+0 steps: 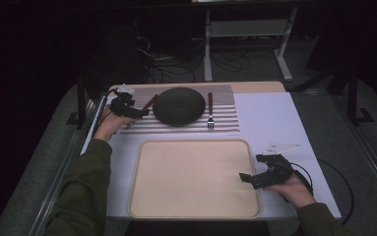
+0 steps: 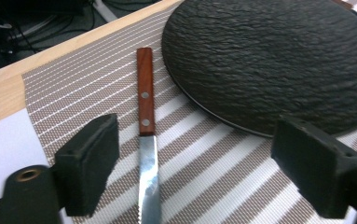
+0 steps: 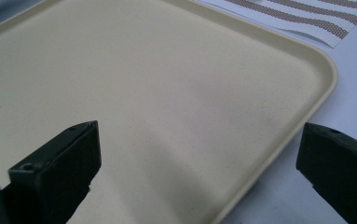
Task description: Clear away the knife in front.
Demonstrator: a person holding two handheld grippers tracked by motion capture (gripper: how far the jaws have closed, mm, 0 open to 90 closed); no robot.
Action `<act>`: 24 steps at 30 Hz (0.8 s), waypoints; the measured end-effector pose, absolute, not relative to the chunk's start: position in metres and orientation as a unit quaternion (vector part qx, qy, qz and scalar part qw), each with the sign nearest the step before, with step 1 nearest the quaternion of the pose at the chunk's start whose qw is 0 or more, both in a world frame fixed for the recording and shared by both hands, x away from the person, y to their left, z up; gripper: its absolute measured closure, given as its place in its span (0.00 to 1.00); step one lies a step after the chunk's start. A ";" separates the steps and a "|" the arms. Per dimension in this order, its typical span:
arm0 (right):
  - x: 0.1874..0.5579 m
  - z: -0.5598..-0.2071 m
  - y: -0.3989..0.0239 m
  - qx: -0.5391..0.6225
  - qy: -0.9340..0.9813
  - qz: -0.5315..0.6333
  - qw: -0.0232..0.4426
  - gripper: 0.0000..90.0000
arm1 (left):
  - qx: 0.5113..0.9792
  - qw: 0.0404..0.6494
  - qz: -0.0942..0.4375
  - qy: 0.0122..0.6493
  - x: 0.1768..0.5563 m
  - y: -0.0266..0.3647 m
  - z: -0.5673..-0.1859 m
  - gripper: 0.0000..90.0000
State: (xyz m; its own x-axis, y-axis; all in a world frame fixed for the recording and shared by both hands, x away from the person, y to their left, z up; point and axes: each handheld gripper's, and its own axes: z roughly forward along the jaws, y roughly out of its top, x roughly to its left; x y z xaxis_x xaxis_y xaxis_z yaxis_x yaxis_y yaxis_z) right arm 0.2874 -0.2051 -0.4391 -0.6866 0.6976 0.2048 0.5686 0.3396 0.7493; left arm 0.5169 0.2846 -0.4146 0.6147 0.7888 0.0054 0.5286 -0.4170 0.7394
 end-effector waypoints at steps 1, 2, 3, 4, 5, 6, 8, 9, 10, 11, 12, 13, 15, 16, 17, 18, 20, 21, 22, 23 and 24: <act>0.287 -0.439 -0.205 0.388 0.815 0.424 0.077 0.00 | 0.822 0.358 0.182 0.404 0.519 0.284 -0.415 0.21; 0.288 -0.439 -0.205 0.388 0.815 0.424 0.077 0.00 | 0.822 0.355 0.184 0.406 0.522 0.284 -0.414 0.24; 0.288 -0.439 -0.206 0.388 0.815 0.424 0.077 0.00 | 0.822 0.353 0.186 0.407 0.523 0.283 -0.415 0.26; 0.288 -0.439 -0.206 0.388 0.814 0.424 0.077 0.00 | 0.822 0.351 0.185 0.409 0.526 0.283 -0.415 0.27; 0.288 -0.439 -0.206 0.390 0.814 0.424 0.076 0.00 | 0.821 0.350 0.182 0.411 0.528 0.282 -0.415 0.28; 0.288 -0.439 -0.206 0.390 0.814 0.425 0.076 0.00 | 0.822 0.350 0.181 0.411 0.531 0.282 -0.415 0.30; 0.288 -0.439 -0.206 0.390 0.814 0.424 0.076 0.00 | 0.820 0.354 0.176 0.415 0.535 0.281 -0.417 0.33; 0.288 -0.439 -0.206 0.390 0.813 0.425 0.076 0.00 | 0.819 0.354 0.176 0.416 0.536 0.281 -0.417 0.35; 0.288 -0.439 -0.206 0.390 0.814 0.425 0.076 0.00 | 0.821 0.350 0.173 0.416 0.538 0.280 -0.418 0.37; 0.287 -0.439 -0.206 0.391 0.813 0.425 0.075 0.00 | 0.823 0.342 0.173 0.419 0.542 0.280 -0.420 0.37; 0.287 -0.439 -0.207 0.391 0.813 0.425 0.075 0.00 | 0.825 0.338 0.169 0.421 0.544 0.279 -0.421 0.38; 0.287 -0.438 -0.207 0.391 0.813 0.426 0.076 0.00 | 0.827 0.334 0.169 0.421 0.545 0.278 -0.422 0.40; 0.287 -0.438 -0.207 0.390 0.813 0.426 0.075 0.00 | 0.829 0.325 0.166 0.423 0.549 0.278 -0.425 0.42; 0.287 -0.438 -0.207 0.391 0.812 0.426 0.075 0.00 | 0.829 0.325 0.165 0.424 0.550 0.278 -0.426 0.44; 0.287 -0.438 -0.207 0.391 0.812 0.427 0.075 0.00 | 0.828 0.325 0.167 0.424 0.552 0.278 -0.427 0.46; 0.287 -0.438 -0.207 0.391 0.812 0.428 0.076 0.00 | 0.828 0.325 0.169 0.424 0.553 0.279 -0.428 0.49; 0.287 -0.438 -0.207 0.390 0.812 0.428 0.076 0.00 | 0.828 0.322 0.176 0.423 0.554 0.279 -0.430 0.54; 0.287 -0.438 -0.207 0.390 0.812 0.428 0.075 0.00 | 0.829 0.320 0.178 0.423 0.555 0.280 -0.432 0.57; 0.287 -0.438 -0.207 0.388 0.812 0.429 0.076 0.00 | 0.830 0.317 0.178 0.424 0.556 0.280 -0.434 0.58; 0.287 -0.438 -0.207 0.388 0.812 0.429 0.076 0.00 | 0.829 0.318 0.175 0.424 0.557 0.281 -0.435 0.60; 0.287 -0.438 -0.207 0.388 0.811 0.430 0.076 0.00 | 0.828 0.320 0.174 0.426 0.558 0.281 -0.437 0.63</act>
State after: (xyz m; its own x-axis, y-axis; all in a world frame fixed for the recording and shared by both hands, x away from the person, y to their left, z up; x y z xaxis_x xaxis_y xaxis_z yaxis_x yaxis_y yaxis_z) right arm 0.2870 -0.2068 -0.4379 -0.6866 0.6959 0.2105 0.5649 0.3284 0.7570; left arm 0.5583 0.2813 -0.4369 0.5763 0.8171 0.0149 0.5951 -0.4321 0.6776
